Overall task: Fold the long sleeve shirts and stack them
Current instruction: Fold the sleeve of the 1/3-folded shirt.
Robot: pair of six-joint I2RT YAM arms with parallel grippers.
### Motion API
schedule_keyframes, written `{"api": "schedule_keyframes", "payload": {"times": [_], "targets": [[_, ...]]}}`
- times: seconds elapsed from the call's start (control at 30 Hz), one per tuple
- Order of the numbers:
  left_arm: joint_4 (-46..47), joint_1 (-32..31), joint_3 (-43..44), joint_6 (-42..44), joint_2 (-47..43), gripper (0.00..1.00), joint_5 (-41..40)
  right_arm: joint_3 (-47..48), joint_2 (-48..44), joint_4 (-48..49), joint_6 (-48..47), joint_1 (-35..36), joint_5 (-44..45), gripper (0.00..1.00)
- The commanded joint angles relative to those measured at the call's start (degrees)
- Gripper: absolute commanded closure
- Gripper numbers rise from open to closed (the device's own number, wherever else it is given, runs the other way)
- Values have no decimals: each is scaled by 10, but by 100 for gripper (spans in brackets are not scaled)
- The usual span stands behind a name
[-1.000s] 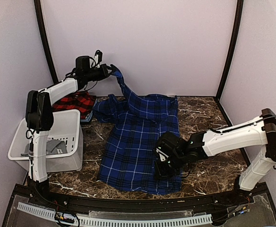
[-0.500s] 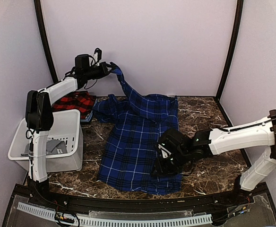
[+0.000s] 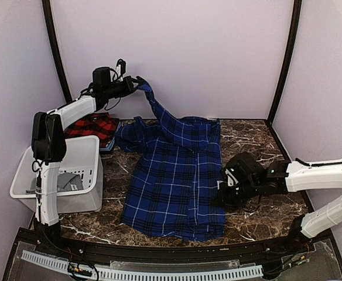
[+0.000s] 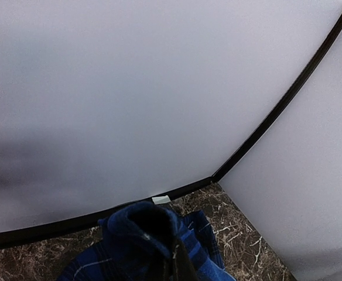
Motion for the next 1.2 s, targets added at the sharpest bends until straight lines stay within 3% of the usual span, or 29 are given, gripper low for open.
{"api": "schedule_keyframes", "payload": {"times": [0.0, 0.23, 0.57, 0.9, 1.17], "targets": [[15, 0, -1, 3, -44, 100, -4, -42, 17, 61, 18, 12, -36, 90], [25, 0, -23, 9, -79, 100, -32, -89, 22, 80, 49, 47, -50, 91], [108, -1, -188, 5, -190, 100, -61, -119, 33, 103, 64, 52, -51, 91], [136, -1, -360, 10, -297, 100, -79, -98, 30, 82, 54, 52, -46, 90], [104, 0, -409, 14, -314, 100, -105, -20, 2, 14, 15, 54, -22, 83]]}}
